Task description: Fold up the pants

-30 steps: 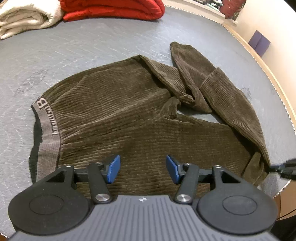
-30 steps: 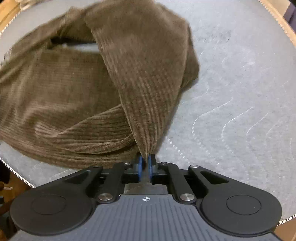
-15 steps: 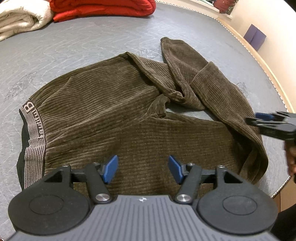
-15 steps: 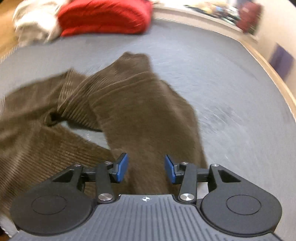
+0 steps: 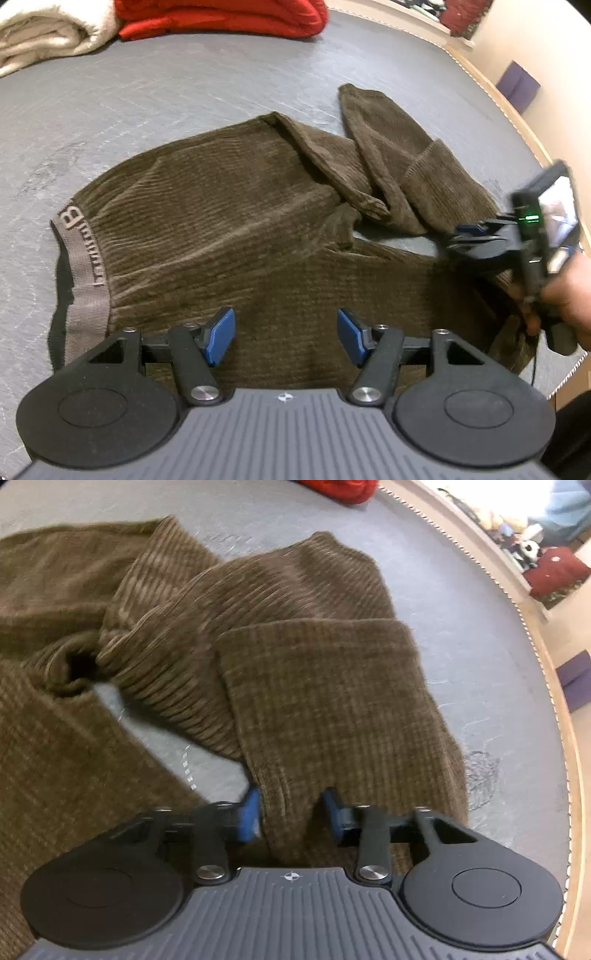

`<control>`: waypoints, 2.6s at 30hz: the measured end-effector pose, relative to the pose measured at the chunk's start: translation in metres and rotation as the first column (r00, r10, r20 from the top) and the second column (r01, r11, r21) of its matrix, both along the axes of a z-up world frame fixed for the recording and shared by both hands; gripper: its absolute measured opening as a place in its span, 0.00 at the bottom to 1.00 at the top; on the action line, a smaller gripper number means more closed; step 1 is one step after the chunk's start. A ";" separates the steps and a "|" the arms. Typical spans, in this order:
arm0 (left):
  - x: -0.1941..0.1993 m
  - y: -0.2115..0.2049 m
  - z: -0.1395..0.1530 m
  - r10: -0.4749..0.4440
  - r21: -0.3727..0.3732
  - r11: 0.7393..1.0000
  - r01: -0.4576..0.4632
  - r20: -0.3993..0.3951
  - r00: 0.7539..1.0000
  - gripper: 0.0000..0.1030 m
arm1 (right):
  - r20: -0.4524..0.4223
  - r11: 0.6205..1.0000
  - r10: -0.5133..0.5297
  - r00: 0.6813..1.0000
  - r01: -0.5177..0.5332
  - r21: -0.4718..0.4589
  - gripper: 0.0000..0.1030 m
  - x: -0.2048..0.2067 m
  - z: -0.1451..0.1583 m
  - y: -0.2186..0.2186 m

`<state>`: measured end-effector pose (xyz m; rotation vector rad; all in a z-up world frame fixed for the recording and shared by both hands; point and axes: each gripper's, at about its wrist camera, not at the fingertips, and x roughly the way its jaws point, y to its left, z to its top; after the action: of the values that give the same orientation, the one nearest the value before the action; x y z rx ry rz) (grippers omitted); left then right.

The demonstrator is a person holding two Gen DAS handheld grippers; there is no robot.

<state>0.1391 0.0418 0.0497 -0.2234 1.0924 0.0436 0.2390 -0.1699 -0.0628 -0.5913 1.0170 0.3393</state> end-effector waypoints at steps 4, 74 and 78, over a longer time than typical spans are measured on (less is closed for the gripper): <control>0.000 0.009 0.003 0.024 -0.015 1.000 -0.024 0.003 1.000 0.65 | 0.060 0.981 -0.092 0.994 0.081 0.176 0.06 0.002 0.036 -0.038; -0.001 -0.018 -0.013 -0.038 0.032 0.999 0.039 -0.041 0.998 0.71 | -0.067 0.257 -0.945 0.319 0.856 0.449 0.40 0.034 -0.019 -0.372; -0.002 -0.016 -0.010 -0.037 0.032 0.999 0.039 -0.034 0.999 0.71 | -0.044 0.355 -0.900 0.433 0.787 0.505 0.39 0.028 0.004 -0.351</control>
<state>0.1372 0.0259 0.0400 -0.1727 1.1280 0.0315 0.2674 -0.5207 -0.0591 0.4026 0.8280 -0.4538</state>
